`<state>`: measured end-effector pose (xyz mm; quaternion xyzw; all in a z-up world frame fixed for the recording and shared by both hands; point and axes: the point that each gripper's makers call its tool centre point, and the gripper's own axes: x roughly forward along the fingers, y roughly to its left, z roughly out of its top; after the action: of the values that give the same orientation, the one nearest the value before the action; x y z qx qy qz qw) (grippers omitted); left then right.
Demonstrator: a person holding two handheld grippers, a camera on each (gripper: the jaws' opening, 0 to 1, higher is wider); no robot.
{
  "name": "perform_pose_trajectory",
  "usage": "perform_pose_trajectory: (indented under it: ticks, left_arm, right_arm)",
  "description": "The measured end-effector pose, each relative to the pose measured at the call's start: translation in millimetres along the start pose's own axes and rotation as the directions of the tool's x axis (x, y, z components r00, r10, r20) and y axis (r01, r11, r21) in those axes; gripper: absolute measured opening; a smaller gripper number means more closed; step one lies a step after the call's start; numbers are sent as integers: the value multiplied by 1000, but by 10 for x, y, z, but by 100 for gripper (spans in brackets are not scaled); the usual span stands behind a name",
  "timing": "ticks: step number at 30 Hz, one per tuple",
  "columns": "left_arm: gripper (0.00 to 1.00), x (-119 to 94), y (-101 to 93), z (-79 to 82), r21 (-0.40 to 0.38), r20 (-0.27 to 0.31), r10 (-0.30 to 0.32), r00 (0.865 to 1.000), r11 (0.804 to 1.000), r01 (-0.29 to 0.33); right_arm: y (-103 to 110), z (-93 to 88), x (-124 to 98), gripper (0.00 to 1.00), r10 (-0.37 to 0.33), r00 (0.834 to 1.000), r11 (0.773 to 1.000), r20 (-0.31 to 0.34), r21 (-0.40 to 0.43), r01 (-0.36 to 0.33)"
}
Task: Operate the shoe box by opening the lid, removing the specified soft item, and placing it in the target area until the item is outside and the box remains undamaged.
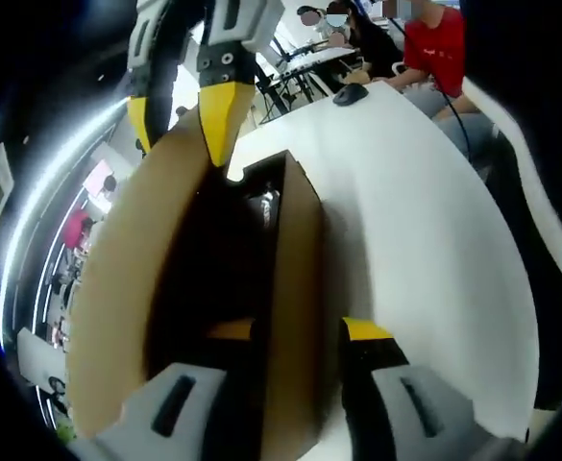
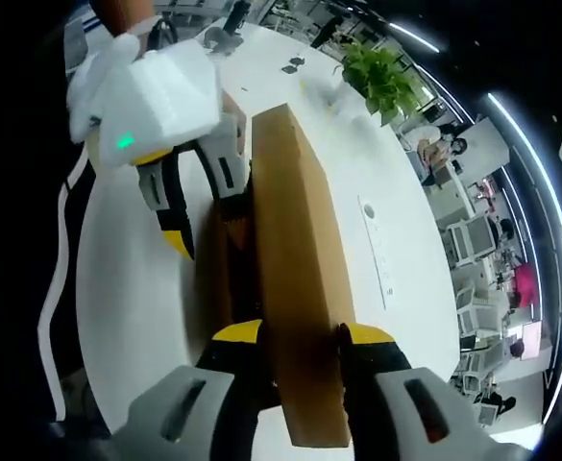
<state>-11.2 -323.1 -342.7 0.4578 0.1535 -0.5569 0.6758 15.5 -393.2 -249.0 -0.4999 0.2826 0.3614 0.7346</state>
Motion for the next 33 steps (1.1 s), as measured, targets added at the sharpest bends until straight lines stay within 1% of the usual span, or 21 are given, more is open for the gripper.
perform_pose_trajectory:
  ticks: [2, 6, 11, 13, 14, 16, 21, 24, 26, 33]
  left_arm:
    - [33, 10, 21, -14, -6, -1, 6, 1000, 1000, -6]
    - [28, 59, 27, -69, -15, -9, 7, 1000, 1000, -7]
    - [25, 65, 51, -66, -18, -5, 15, 1000, 1000, -15]
    - [20, 71, 79, -70, -23, -4, 27, 1000, 999, -27]
    - [17, 73, 116, -81, -26, -11, 45, 999, 999, -45]
    - [14, 93, 135, -81, -35, -11, 47, 999, 998, -47]
    - [14, 105, 127, -78, -12, -14, 51, 999, 999, -52]
    - [13, 95, 126, -73, -16, -7, 47, 999, 999, -47]
    - [12, 90, 132, -70, -29, -1, 32, 999, 999, -32]
    - [10, 111, 106, -75, -15, 18, -10, 1000, 1000, 11]
  right_arm:
    - [-4, 0, 2, 30, 1, 1000, 1000, -1, 0, -1]
    - [-4, -1, 8, 30, 2, 1000, 1000, -4, -2, -2]
    - [2, -6, 12, 30, 2, 1000, 1000, -5, -3, -2]
    - [3, -7, 13, 30, 2, 1000, 1000, -7, -3, -2]
    - [2, -7, 13, 30, 2, 1000, 1000, -7, -2, -2]
    - [-2, -9, 15, 30, 1, 1000, 1000, -6, -2, -1]
    - [-2, -13, 24, 30, 1, 1000, 1000, -5, -2, -1]
    - [-3, -15, 25, 30, 1, 1000, 1000, -4, -1, -1]
    - [-2, -15, 23, 30, 2, 1000, 1000, -5, -3, -2]
    - [-5, -1, 2, 30, 6, 1000, 1000, -9, -15, -6]
